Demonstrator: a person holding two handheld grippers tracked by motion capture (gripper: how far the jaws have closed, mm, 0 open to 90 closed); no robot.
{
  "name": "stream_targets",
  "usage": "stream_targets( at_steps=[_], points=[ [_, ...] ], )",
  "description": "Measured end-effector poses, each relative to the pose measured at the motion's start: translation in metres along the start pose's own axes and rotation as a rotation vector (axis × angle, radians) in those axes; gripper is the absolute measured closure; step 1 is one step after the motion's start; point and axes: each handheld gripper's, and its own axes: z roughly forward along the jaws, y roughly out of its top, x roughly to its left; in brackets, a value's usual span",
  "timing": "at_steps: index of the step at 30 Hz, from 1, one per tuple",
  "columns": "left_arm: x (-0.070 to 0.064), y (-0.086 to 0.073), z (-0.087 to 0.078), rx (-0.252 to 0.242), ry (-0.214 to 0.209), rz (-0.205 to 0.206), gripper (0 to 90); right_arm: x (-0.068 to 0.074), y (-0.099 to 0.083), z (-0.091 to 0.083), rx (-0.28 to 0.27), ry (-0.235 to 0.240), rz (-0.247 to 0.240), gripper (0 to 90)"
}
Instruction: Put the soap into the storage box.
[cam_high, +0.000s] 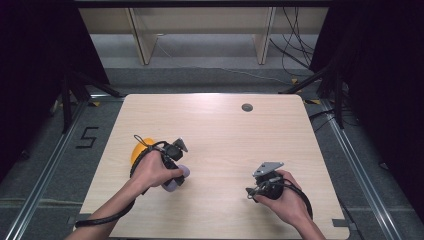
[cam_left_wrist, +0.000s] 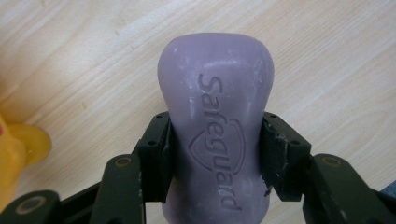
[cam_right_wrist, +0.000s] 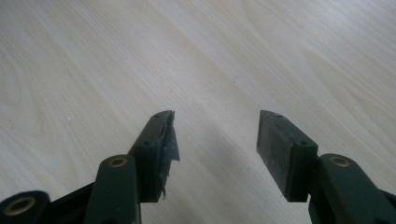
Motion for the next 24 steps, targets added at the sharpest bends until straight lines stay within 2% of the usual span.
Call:
stream_targets(
  at_steps=[7, 8, 10, 11, 12, 17, 18, 19, 24],
  points=[
    [0.010, 0.001, -0.008, -0.014, 0.010, -0.025, 49.0, -0.001, 0.001, 0.000, -0.002, 0.002, -0.008, 46.6],
    [0.011, 0.001, -0.008, -0.033, 0.010, -0.032, 49.1, 0.000, 0.001, 0.001, -0.013, 0.006, 0.009, 46.6],
    [0.014, 0.001, -0.012, -0.017, 0.012, -0.031, 49.1, 0.000, 0.001, 0.001, -0.010, 0.007, 0.007, 46.6],
    [0.014, 0.001, -0.012, -0.039, 0.015, -0.048, 49.1, 0.000, 0.001, 0.001, -0.011, 0.007, 0.008, 46.6],
    [0.016, 0.002, -0.014, -0.023, 0.016, -0.041, 49.1, 0.000, 0.001, 0.001, -0.011, 0.007, 0.008, 46.6],
    [0.020, 0.001, -0.017, -0.038, 0.020, -0.055, 49.1, 0.001, 0.001, 0.001, -0.011, 0.009, 0.015, 46.6],
    [0.022, 0.001, -0.020, -0.041, 0.019, -0.060, 49.1, 0.000, 0.001, 0.002, -0.019, -0.006, 0.007, 46.6],
    [0.023, 0.001, -0.021, -0.041, 0.021, -0.065, 49.0, 0.000, 0.001, 0.000, -0.004, 0.001, 0.006, 46.6],
    [0.028, 0.000, -0.024, -0.061, 0.025, -0.078, 49.1, 0.000, 0.002, 0.000, -0.008, 0.000, 0.015, 46.6]
  ],
)
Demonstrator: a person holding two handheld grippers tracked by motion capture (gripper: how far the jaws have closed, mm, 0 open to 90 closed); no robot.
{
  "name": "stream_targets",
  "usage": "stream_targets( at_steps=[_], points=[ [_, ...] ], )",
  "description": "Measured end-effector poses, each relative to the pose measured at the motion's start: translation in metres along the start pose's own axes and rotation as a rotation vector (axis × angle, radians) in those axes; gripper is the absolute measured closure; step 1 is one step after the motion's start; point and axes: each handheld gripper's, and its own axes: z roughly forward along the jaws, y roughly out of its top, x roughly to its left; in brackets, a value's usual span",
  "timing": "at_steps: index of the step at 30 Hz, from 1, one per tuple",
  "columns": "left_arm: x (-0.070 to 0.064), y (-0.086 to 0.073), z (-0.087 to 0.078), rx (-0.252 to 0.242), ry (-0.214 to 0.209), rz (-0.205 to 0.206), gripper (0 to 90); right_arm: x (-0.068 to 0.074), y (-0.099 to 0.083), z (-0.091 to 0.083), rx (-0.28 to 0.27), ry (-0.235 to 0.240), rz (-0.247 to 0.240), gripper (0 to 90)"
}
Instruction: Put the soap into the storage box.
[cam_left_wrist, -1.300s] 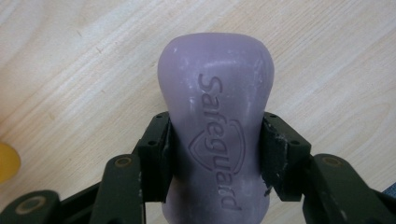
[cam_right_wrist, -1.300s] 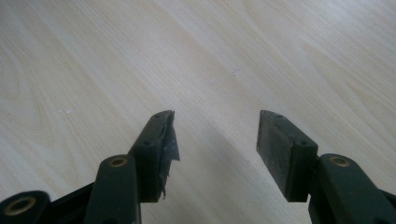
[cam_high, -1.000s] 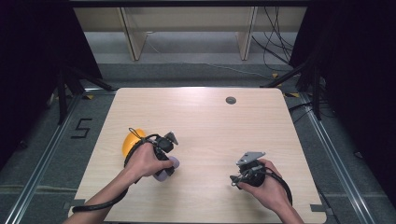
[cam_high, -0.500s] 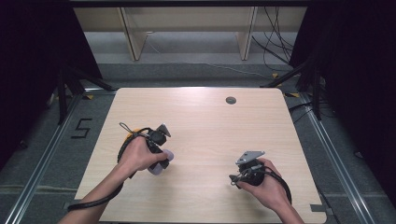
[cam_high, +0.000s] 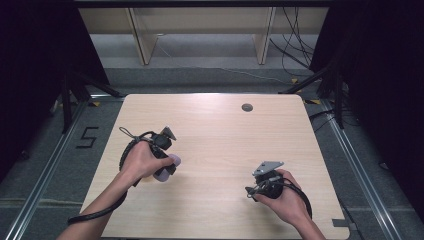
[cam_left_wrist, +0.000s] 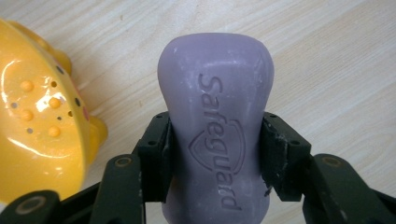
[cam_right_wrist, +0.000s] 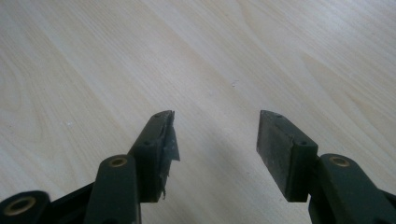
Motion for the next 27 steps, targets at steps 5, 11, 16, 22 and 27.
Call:
stream_targets(
  at_steps=[5, 11, 16, 22, 27],
  points=[
    [0.006, 0.000, -0.004, 0.003, -0.001, -0.008, 49.1, 0.000, 0.000, 0.000, -0.005, 0.003, 0.008, 46.6],
    [0.012, 0.001, -0.008, -0.013, -0.006, -0.026, 49.1, 0.001, 0.001, -0.001, 0.000, 0.006, 0.018, 46.6],
    [0.016, 0.001, -0.011, -0.017, 0.004, -0.062, 49.1, 0.001, -0.001, 0.001, -0.022, -0.007, 0.013, 46.6],
    [0.022, 0.002, -0.014, -0.035, 0.006, -0.100, 49.1, 0.000, 0.000, 0.000, -0.004, 0.001, 0.006, 46.6],
    [0.028, 0.002, -0.016, -0.040, 0.008, -0.118, 49.1, 0.000, 0.000, 0.000, -0.005, 0.000, 0.007, 46.6]
  ],
)
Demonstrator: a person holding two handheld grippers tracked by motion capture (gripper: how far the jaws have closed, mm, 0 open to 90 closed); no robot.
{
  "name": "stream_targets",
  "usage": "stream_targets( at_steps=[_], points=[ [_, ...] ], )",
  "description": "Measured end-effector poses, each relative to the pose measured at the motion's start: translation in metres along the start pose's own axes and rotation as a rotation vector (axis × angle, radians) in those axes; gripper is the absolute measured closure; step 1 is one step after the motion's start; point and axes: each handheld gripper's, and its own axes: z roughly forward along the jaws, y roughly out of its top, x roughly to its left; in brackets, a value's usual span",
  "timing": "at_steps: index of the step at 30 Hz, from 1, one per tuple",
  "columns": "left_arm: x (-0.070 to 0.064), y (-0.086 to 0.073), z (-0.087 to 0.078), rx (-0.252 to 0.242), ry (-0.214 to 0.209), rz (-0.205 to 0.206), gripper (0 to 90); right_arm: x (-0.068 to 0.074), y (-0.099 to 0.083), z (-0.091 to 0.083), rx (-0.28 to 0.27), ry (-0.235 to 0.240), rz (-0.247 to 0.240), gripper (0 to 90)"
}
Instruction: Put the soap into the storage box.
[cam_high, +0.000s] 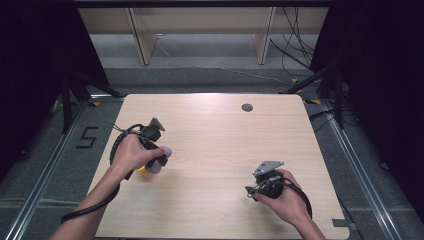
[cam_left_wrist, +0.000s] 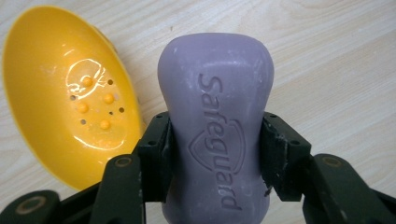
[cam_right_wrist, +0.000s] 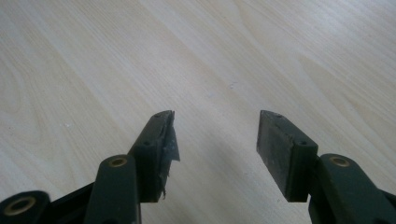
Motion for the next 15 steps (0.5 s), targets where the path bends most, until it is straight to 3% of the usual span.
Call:
stream_targets(
  at_steps=[15],
  points=[
    [0.0111, 0.0025, -0.0047, -0.013, 0.016, -0.030, 49.1, -0.0008, -0.0001, -0.0001, 0.003, -0.004, -0.013, 46.6]
  ],
)
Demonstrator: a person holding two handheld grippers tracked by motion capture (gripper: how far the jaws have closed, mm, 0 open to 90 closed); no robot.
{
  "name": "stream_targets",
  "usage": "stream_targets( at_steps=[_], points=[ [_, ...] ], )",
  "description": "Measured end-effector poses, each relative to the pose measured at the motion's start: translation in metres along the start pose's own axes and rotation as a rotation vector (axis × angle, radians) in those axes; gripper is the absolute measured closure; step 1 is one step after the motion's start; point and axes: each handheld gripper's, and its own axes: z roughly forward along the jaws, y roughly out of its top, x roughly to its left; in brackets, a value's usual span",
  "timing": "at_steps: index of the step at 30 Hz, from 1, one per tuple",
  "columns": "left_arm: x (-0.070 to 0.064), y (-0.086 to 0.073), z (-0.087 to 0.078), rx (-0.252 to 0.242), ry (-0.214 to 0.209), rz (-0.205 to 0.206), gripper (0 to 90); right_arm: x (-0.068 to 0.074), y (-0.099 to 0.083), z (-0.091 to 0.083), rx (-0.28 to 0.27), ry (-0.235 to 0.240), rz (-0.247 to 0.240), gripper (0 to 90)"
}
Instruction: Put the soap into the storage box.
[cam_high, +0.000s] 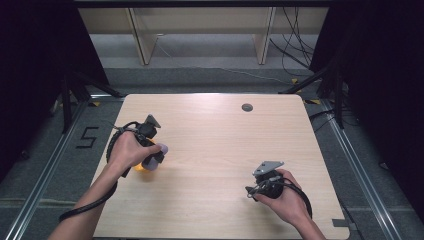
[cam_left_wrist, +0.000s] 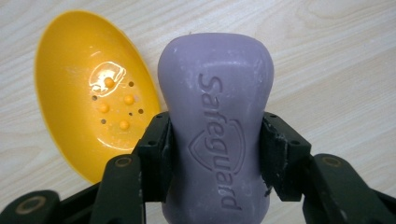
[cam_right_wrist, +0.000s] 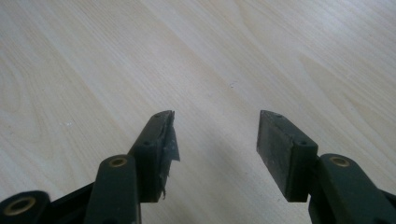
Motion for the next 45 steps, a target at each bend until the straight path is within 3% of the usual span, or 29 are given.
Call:
stream_targets(
  at_steps=[4, 5, 6, 7, 8, 15, 18, 19, 20, 21, 23, 24, 26, 28, 29, 30, 32, 33, 35, 38, 39, 40, 41, 42, 43, 44, 45],
  points=[
    [0.004, 0.001, -0.002, -0.005, 0.008, -0.010, 49.1, 0.000, 0.000, 0.000, 0.000, 0.001, 0.000, 46.6],
    [0.006, 0.002, -0.002, -0.004, 0.016, 0.007, 49.1, 0.000, 0.000, 0.000, 0.000, 0.000, 0.000, 46.7],
    [0.005, 0.001, -0.002, -0.005, 0.016, -0.019, 49.0, 0.000, 0.000, 0.000, 0.000, 0.000, 0.001, 46.6],
    [0.007, 0.002, -0.002, -0.010, 0.022, -0.004, 49.0, 0.000, 0.000, 0.000, 0.000, 0.001, 0.001, 46.6],
    [0.007, 0.002, -0.003, -0.007, 0.019, -0.023, 49.1, 0.000, 0.000, 0.000, 0.000, 0.000, 0.000, 46.6],
    [0.013, 0.004, -0.004, -0.014, 0.038, -0.016, 49.1, 0.001, 0.000, -0.001, 0.005, 0.005, 0.010, 46.6],
    [0.014, 0.004, -0.004, -0.017, 0.047, -0.042, 49.1, 0.000, 0.000, 0.000, 0.000, 0.000, 0.001, 46.6],
    [0.016, 0.005, -0.005, -0.014, 0.057, -0.030, 49.0, 0.000, 0.000, 0.000, 0.000, 0.000, 0.001, 46.6],
    [0.016, 0.005, -0.004, -0.022, 0.057, -0.049, 49.1, 0.000, 0.000, 0.000, 0.000, 0.001, 0.000, 46.6],
    [0.018, 0.006, -0.005, -0.016, 0.063, -0.036, 49.1, 0.000, 0.000, 0.000, 0.001, 0.001, 0.000, 46.6],
    [0.018, 0.006, -0.005, -0.021, 0.068, -0.050, 49.1, 0.000, 0.000, 0.000, 0.000, 0.001, -0.001, 46.6],
    [0.022, 0.007, -0.005, -0.023, 0.078, -0.020, 49.0, 0.000, 0.000, 0.000, 0.000, 0.001, -0.001, 46.6],
    [0.024, 0.007, -0.004, -0.026, 0.081, -0.030, 49.0, 0.000, 0.000, 0.000, -0.001, 0.001, 0.000, 46.6],
    [0.023, 0.007, -0.003, -0.026, 0.073, -0.065, 49.1, 0.000, 0.000, 0.000, 0.001, 0.001, 0.000, 46.6],
    [0.024, 0.007, -0.003, -0.023, 0.070, -0.056, 49.0, 0.000, 0.000, 0.000, 0.000, 0.000, 0.000, 46.6],
    [0.023, 0.007, -0.002, -0.026, 0.067, -0.074, 49.0, 0.000, 0.000, 0.000, 0.000, 0.001, 0.000, 46.6],
    [0.026, 0.008, -0.003, -0.019, 0.075, -0.042, 49.0, 0.000, 0.000, 0.000, 0.000, 0.001, -0.001, 46.6],
    [0.026, 0.008, -0.002, -0.023, 0.070, -0.063, 49.1, 0.000, 0.000, 0.000, -0.001, 0.001, 0.000, 46.6],
    [0.027, 0.008, -0.002, -0.025, 0.077, -0.054, 49.1, 0.000, 0.000, 0.000, -0.003, 0.001, -0.002, 46.6],
    [0.028, 0.009, -0.002, -0.023, 0.083, -0.085, 49.1, 0.001, 0.000, 0.000, -0.003, 0.004, 0.015, 46.6],
    [0.028, 0.009, -0.002, -0.023, 0.083, -0.085, 49.0, 0.001, 0.000, 0.000, -0.004, 0.004, 0.015, 46.6],
    [0.032, 0.010, -0.002, -0.027, 0.100, -0.047, 49.1, 0.001, 0.000, 0.000, -0.002, 0.004, 0.016, 46.6],
    [0.033, 0.010, -0.002, -0.031, 0.101, -0.044, 49.1, 0.001, 0.000, 0.000, -0.003, 0.005, 0.009, 46.6],
    [0.030, 0.010, -0.001, -0.031, 0.092, -0.096, 49.1, 0.001, 0.000, 0.000, -0.003, 0.005, 0.008, 46.6],
    [0.030, 0.010, 0.000, -0.039, 0.093, -0.103, 49.1, 0.000, 0.000, 0.000, -0.001, 0.001, 0.001, 46.6],
    [0.034, 0.011, -0.001, -0.029, 0.101, -0.067, 49.0, 0.000, 0.000, 0.000, -0.001, 0.001, 0.001, 46.6],
    [0.035, 0.011, 0.000, -0.031, 0.106, -0.056, 49.1, 0.000, 0.000, 0.000, 0.001, 0.003, 0.004, 46.6]
  ],
)
